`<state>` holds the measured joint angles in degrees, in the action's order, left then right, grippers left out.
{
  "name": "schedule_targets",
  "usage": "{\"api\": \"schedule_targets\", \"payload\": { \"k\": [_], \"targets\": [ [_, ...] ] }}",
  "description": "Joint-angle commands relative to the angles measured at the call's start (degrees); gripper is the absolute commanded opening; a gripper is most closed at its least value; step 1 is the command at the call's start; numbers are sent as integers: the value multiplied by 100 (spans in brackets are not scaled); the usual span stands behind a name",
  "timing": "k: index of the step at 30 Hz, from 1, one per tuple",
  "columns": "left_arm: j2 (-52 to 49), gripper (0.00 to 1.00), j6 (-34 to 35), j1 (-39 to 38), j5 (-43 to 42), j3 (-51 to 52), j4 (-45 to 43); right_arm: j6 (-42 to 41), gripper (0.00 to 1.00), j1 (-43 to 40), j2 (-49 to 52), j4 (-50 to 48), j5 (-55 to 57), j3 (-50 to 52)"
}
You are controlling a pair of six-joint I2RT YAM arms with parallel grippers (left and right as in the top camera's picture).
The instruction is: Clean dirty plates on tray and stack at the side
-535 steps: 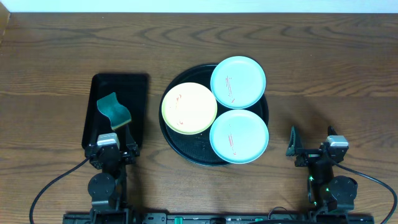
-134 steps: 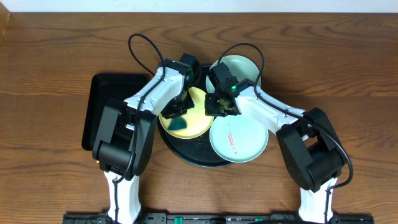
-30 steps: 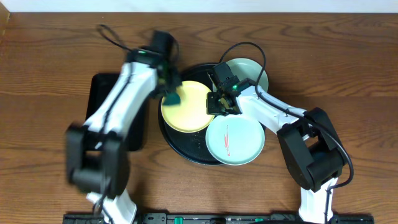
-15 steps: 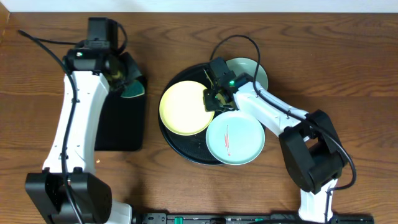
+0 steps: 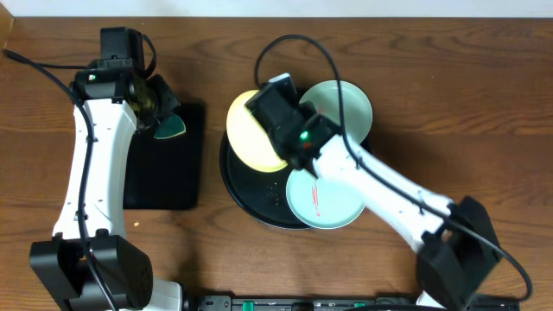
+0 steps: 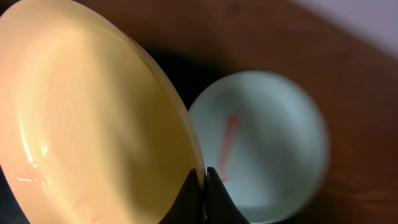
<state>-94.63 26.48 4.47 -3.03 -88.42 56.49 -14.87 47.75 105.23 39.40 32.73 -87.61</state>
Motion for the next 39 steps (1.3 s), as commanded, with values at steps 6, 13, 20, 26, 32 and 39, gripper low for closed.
{"api": "schedule_targets", "payload": {
  "k": [6,13,20,26,32,39],
  "targets": [
    [11,7,-136,13,52,83,4,990,1,938,-376,-164,3547,-146],
    [11,8,-136,13,52,87,9,986,1,1397,-376,-319,5239,-146],
    [11,7,-136,13,52,90,35,979,1,1340,-376,-223,4371,-146],
    [11,7,-136,11,52,98,136,247,1,608,-391,208,1954,-149],
    [11,7,-136,-4,52,101,199,-52,1,-662,-774,450,-1130,-149],
    [11,8,-136,-151,52,101,197,-52,1,-2662,-1338,785,-3720,-149]
  ]
}}
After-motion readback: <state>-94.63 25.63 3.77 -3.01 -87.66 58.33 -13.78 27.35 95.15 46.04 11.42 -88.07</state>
